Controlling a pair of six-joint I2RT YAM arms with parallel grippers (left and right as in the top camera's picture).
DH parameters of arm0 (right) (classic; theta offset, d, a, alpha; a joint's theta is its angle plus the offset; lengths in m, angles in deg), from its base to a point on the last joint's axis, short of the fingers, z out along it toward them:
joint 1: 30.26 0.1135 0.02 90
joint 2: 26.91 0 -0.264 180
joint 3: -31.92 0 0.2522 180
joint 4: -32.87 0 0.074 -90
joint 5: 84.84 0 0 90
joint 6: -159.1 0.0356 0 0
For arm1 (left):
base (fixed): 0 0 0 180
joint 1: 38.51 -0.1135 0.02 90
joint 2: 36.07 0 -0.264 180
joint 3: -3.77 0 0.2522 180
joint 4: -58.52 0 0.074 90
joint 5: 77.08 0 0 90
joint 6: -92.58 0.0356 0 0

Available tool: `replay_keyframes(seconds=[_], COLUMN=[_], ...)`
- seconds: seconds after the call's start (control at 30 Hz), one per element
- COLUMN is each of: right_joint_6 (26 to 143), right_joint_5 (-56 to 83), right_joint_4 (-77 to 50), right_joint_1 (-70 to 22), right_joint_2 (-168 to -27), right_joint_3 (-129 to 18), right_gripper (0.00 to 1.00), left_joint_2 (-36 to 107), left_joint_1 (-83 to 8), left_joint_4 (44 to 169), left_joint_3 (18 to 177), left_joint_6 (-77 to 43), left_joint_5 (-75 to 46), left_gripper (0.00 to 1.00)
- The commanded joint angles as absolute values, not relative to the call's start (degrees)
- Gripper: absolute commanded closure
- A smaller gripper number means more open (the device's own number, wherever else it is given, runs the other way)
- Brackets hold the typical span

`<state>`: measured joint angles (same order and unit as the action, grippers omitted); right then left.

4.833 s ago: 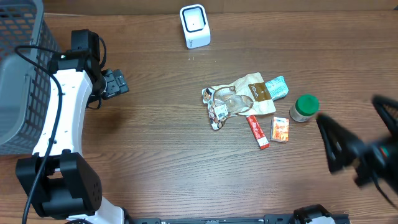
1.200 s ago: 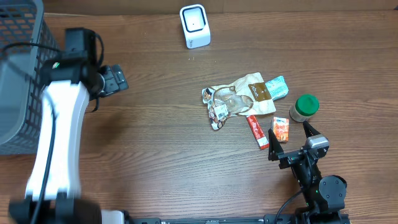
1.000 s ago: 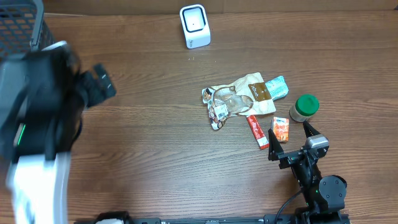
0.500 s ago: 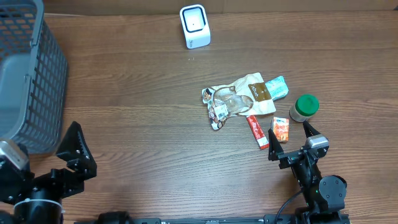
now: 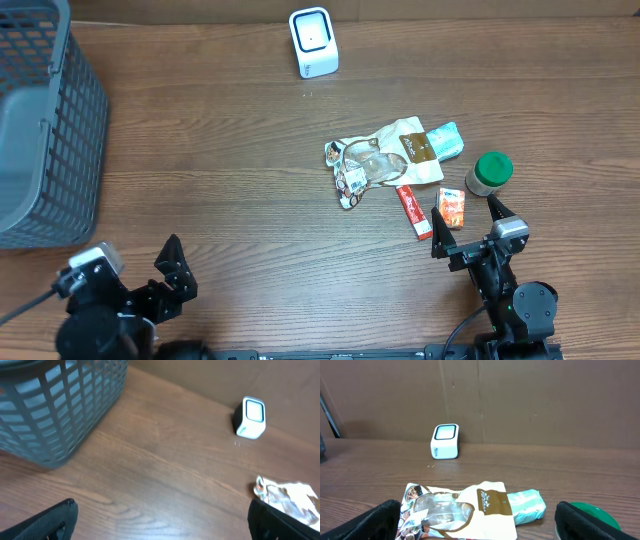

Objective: Scan the item barcode

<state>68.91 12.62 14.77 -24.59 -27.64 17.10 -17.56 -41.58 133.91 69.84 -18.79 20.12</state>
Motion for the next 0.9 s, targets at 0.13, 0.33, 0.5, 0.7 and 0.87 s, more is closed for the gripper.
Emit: replay_keyframes(seconds=[0.13, 0.33, 0.5, 0.7, 0.87], right_joint_6=[69.1, 69.1, 69.1, 69.1, 69.1], right_joint_5=[12.3, 12.3, 12.3, 12.3, 12.3], right_joint_4=[14.9, 14.9, 14.9, 14.9, 14.9], right_joint_1=[-24.8, -24.8, -24.8, -24.8, -24.8], right_joint_2=[-27.1, -27.1, -27.1, -27.1, -27.1], right_joint_3=[17.7, 17.7, 17.7, 17.7, 17.7], right_gripper=[0.0, 0.0, 0.0, 0.0, 0.0], left_joint_2=[-28.6, -33.7, -35.7, -35.9, -35.9], left_joint_1=[-41.5, -41.5, -41.5, -41.5, -41.5], left_joint_4=[116.8, 93.9, 68.8, 49.1, 48.0], left_joint_3=[57.4, 47.7, 38.3, 28.0, 22.1], left_joint_6=[-21.2, -21.2, -21.2, -21.2, -21.2], left_joint_5=[22.3, 21.0, 20.3, 20.4, 20.3], left_gripper=[0.01, 0.0, 0.0, 0.0, 0.0])
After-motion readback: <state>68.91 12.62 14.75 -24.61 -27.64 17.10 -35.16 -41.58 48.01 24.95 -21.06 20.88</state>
